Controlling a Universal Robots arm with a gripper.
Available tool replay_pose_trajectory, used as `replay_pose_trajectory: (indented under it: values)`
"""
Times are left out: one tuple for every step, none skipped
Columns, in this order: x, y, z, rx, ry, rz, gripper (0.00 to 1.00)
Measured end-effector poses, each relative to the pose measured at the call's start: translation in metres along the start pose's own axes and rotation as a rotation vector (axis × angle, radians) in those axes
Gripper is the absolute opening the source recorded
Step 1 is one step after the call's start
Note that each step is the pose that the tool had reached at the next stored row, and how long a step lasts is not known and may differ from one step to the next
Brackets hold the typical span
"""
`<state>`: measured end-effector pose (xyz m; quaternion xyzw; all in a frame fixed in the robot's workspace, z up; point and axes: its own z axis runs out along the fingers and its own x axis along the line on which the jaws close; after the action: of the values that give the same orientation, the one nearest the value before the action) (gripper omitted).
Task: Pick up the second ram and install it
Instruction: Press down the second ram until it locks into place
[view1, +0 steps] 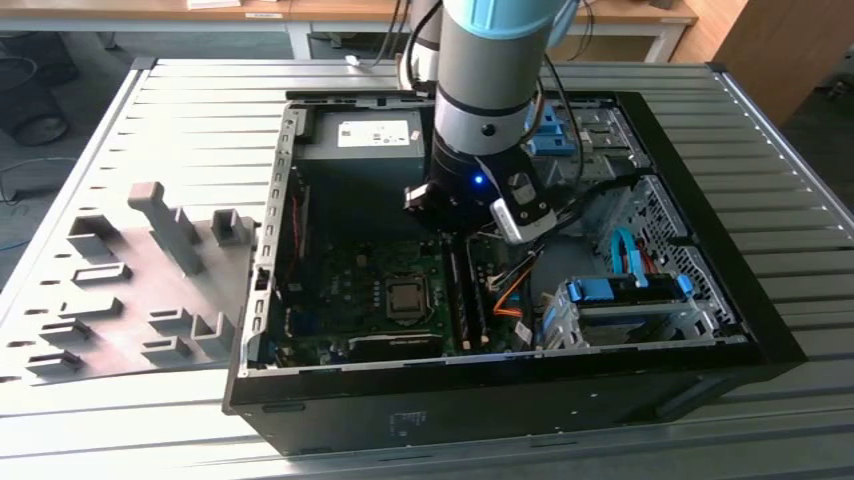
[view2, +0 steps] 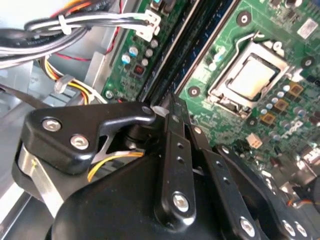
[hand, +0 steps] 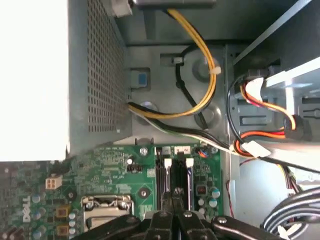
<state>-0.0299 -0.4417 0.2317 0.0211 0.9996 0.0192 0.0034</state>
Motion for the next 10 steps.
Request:
replay_pose_trajectory:
  values:
    - [0.0000, -0.0018, -0.0002, 0.0003, 0.0002, -0.001, 0.11]
    - [-0.0001, -0.0042, -0.0003, 0.0006, 0.0002, -0.001, 0.11]
    - [-0.0002, -0.0073, -0.0004, 0.0016, 0.0001, -0.001, 0.11]
    - [-0.0003, -0.0105, -0.0006, 0.0029, 0.0001, -0.001, 0.11]
    - [-0.0005, -0.0139, -0.0006, 0.0040, 0.0000, -0.001, 0.11]
    - [-0.0006, -0.0176, -0.0007, 0.0051, 0.0000, -0.001, 0.11]
    - [-0.0008, -0.0211, -0.0008, 0.0061, -0.0001, -0.001, 0.11]
    - [-0.0009, -0.0246, -0.0009, 0.0071, -0.0001, -0.001, 0.11]
    - [-0.0011, -0.0280, -0.0009, 0.0085, -0.0002, -0.001, 0.11]
    - [-0.0012, -0.0312, -0.0010, 0.0102, -0.0003, -0.001, 0.11]
